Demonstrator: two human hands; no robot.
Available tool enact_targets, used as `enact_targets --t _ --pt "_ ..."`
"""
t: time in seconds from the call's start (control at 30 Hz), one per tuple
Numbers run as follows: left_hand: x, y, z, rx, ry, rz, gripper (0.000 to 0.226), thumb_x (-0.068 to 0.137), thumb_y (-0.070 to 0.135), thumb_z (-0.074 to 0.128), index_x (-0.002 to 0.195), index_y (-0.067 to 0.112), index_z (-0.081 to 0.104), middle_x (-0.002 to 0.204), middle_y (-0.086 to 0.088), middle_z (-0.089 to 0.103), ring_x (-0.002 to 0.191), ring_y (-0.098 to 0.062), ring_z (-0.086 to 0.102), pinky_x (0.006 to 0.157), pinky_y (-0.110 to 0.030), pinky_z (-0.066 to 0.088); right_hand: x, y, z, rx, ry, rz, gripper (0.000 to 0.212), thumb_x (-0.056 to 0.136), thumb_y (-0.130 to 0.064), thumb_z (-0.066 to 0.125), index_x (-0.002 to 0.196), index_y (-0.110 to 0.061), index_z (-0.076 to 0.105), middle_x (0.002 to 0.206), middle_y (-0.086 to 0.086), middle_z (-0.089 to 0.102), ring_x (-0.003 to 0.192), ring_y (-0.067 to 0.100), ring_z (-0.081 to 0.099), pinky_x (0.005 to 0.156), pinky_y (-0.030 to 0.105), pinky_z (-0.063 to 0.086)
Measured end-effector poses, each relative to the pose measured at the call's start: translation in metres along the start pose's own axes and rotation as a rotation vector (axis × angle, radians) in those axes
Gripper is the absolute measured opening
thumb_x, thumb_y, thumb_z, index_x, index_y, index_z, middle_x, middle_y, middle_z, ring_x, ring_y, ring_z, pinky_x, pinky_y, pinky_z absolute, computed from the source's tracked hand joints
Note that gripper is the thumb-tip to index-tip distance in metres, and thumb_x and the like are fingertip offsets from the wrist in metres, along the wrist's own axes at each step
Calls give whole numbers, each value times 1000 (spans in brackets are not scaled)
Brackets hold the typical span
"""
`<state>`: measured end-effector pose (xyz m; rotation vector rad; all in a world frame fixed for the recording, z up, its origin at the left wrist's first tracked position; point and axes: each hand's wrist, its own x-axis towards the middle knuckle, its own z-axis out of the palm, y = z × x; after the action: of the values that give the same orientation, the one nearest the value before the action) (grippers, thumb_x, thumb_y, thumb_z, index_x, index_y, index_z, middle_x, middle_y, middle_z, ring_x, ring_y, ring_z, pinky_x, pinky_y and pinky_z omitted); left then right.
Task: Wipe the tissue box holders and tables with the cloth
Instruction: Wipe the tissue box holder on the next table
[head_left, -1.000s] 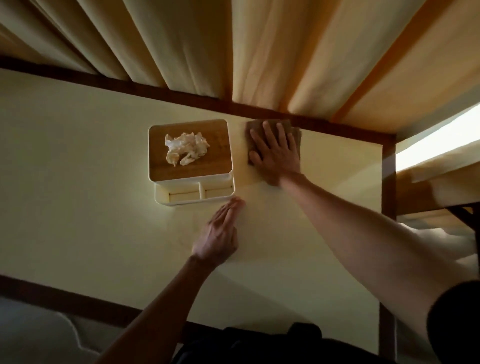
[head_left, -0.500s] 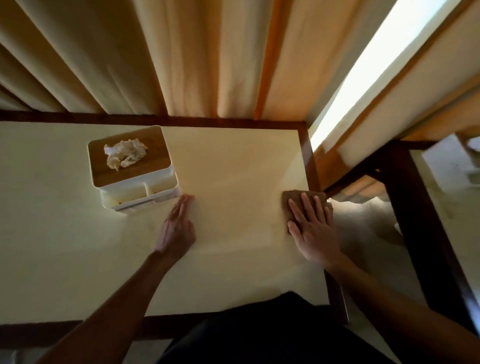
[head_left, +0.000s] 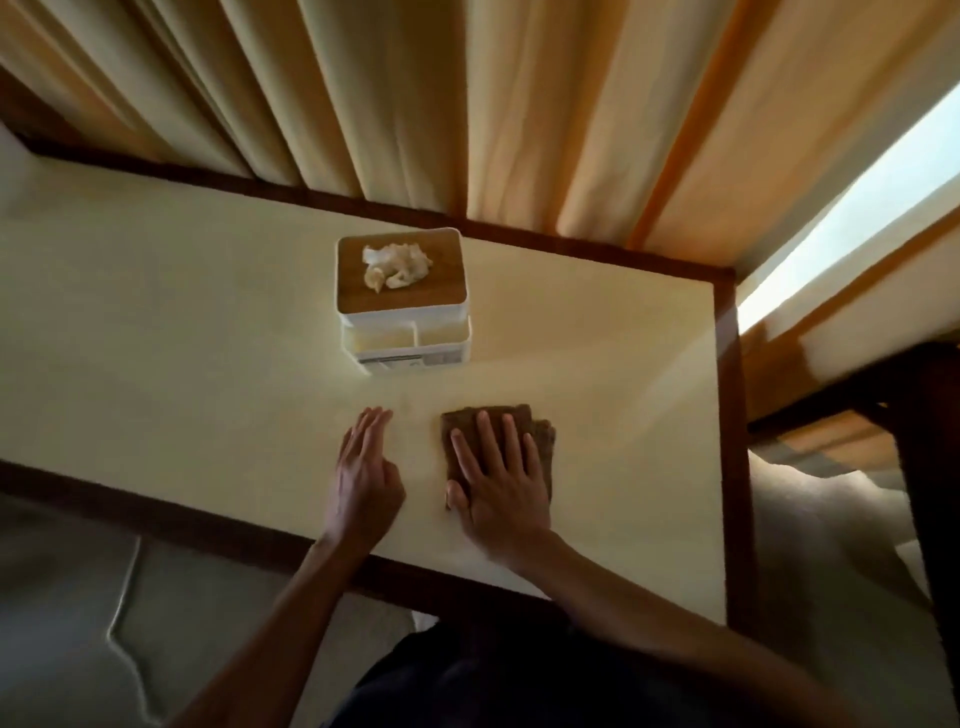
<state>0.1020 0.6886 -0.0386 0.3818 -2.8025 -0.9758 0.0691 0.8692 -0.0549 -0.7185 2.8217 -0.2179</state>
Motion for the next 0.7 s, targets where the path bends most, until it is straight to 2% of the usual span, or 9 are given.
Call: enact_targets --t 0.1,0.17,0.33,0.4,0.43,0.5,0.57,0.63,0.7 --pt "-4 -27 -32 22 63 -54 60 76 -16 42 133 -2 51 137 -21 55 129 -35 50 105 -47 45 33 -41 -3 3 -74 -155 65 100 -54 20 159 -28 16 168 9 0 153 36 -7 120 48 -12" --pt "-6 -39 -49 27 94 -78 58 76 -19 43 130 0 54 134 -19 58 120 -34 58 98 -38 47 55 -67 -3 -4 -98 -212 69 97 -56 10 160 -29 9 167 9 -9 152 35 -15 117 45 -21" --pt "-5 -60 -70 11 117 -121 50 77 -16 46 120 3 64 117 -16 68 100 -33 67 82 -34 53 83 -109 -5 -16 -150 -272 85 81 -60 -7 160 -30 5 167 7 -14 152 34 -18 120 48 -12" --pt "4 -65 -72 -1 121 -113 44 78 -10 47 114 4 68 112 -14 70 97 -31 67 80 -32 52 83 -105 -8 35 -148 -285 80 87 -60 -2 160 -30 10 168 5 -10 153 30 -14 121 45 -7" --pt "11 -65 -72 -15 128 -104 42 78 -6 45 111 5 69 108 -13 71 94 -30 68 79 -31 52 82 -100 -11 138 -133 -277 72 95 -58 8 159 -27 19 168 6 0 154 28 -6 122 41 -2" --pt "28 -64 -70 -65 141 -81 40 76 3 43 104 5 72 102 -12 74 89 -28 70 76 -28 52 77 -89 -20 524 2 -167 54 103 -43 37 148 -15 46 157 12 39 147 27 33 117 31 22" --pt "46 -60 -67 -107 155 -90 36 78 8 44 100 6 73 98 -9 75 86 -27 70 75 -25 50 76 -74 -32 815 282 120 39 98 -31 51 126 -8 65 122 11 70 113 26 65 96 26 46" --pt "64 -52 -63 -157 179 -123 31 83 14 48 97 6 74 96 -9 75 85 -27 70 76 -28 50 82 -59 -46 964 472 473 32 95 -34 51 111 -11 67 99 9 75 85 26 72 79 35 56" --pt "80 -41 -59 -213 194 -161 26 91 18 53 97 5 75 96 -9 75 84 -27 69 75 -27 46 97 -43 -62 1153 446 669 29 99 -38 50 112 -15 61 90 12 75 68 29 72 64 42 61"
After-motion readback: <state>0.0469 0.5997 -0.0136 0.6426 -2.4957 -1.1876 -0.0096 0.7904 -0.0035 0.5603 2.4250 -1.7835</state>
